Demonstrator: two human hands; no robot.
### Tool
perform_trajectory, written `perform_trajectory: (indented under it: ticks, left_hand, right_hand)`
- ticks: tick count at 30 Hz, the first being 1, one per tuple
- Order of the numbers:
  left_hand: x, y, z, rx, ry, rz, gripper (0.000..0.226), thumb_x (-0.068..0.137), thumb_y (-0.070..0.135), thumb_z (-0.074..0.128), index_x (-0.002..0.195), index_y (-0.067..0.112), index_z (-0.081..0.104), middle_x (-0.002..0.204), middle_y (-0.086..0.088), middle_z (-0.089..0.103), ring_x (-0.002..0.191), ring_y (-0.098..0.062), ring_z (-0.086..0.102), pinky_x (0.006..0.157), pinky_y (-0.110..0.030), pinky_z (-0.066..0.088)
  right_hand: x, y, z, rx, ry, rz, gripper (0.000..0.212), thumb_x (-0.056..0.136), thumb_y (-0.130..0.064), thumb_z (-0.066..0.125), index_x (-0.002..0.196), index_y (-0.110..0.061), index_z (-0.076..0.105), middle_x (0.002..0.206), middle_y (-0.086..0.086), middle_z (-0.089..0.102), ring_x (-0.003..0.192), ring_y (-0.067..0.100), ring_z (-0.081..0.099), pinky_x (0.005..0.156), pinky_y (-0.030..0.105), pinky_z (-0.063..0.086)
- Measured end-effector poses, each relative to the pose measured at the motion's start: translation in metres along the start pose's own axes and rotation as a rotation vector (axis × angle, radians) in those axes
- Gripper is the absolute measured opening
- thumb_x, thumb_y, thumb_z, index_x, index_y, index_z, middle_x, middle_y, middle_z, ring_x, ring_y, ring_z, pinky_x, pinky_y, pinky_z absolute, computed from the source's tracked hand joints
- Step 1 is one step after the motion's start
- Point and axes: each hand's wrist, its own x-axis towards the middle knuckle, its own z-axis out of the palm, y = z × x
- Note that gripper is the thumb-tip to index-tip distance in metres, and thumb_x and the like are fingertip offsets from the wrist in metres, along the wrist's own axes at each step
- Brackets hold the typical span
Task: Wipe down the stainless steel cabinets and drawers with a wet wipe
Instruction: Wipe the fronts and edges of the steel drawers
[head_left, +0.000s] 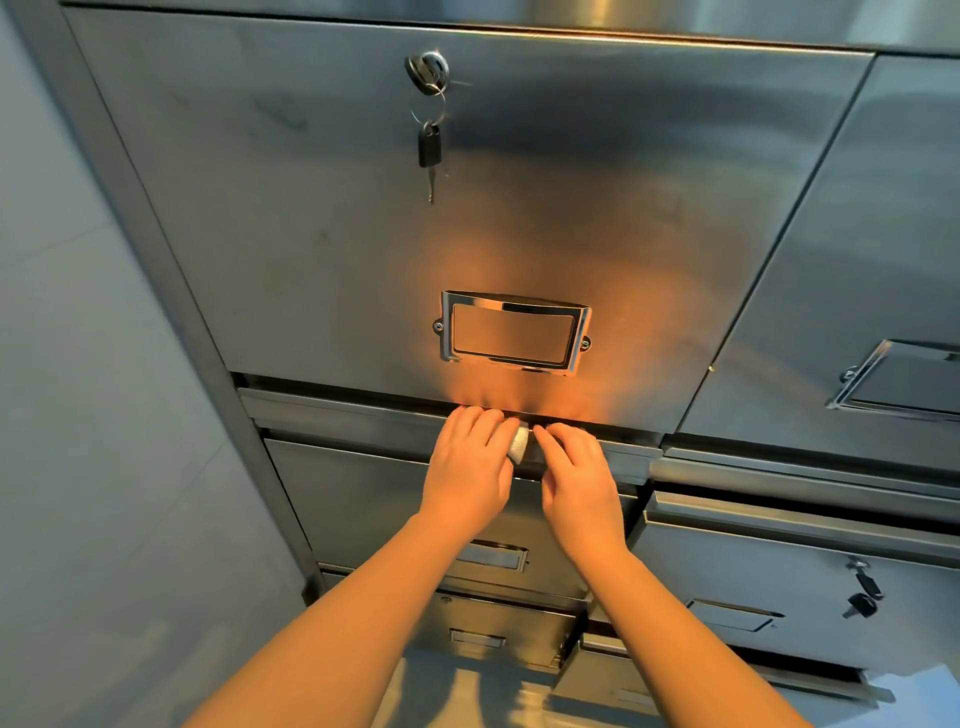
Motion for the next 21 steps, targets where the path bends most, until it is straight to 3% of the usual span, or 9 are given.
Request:
perform_trajectory:
  ticks: [6,13,21]
  left_hand:
    - [-0.009,0.003,0.015,0.047,-0.021,0.009,0.047,0.074,0.017,0.060,0.121,0.008,0.064,0.120,-0.009,0.062,0.114,-0.031,0.054,0.108,-0.049,0.041]
    - [-0.013,-0.009,0.011,0.088,-0.050,-0.062,0.056,0.068,0.015,0.070,0.123,0.009,0.061,0.122,-0.011,0.060,0.120,-0.035,0.052,0.109,-0.050,0.040]
    - [-0.031,-0.105,-0.038,0.192,-0.041,-0.267,0.050,0.066,0.011,0.062,0.115,0.003,0.060,0.116,-0.014,0.058,0.116,-0.036,0.049,0.108,-0.049,0.038]
  right_hand:
    - [-0.001,-0.005,0.006,0.019,0.003,0.026,0.057,0.064,0.019,0.074,0.118,0.004,0.066,0.111,0.018,0.066,0.107,0.040,0.062,0.090,0.054,0.054]
    - [-0.001,-0.001,0.009,-0.087,0.015,-0.022,0.061,0.060,0.016,0.078,0.118,0.002,0.066,0.108,0.017,0.068,0.100,0.035,0.065,0.089,0.049,0.055]
    - [-0.004,0.002,0.016,-0.115,-0.007,0.007,0.062,0.063,0.016,0.077,0.122,0.003,0.064,0.112,0.020,0.066,0.105,0.041,0.062,0.091,0.053,0.053]
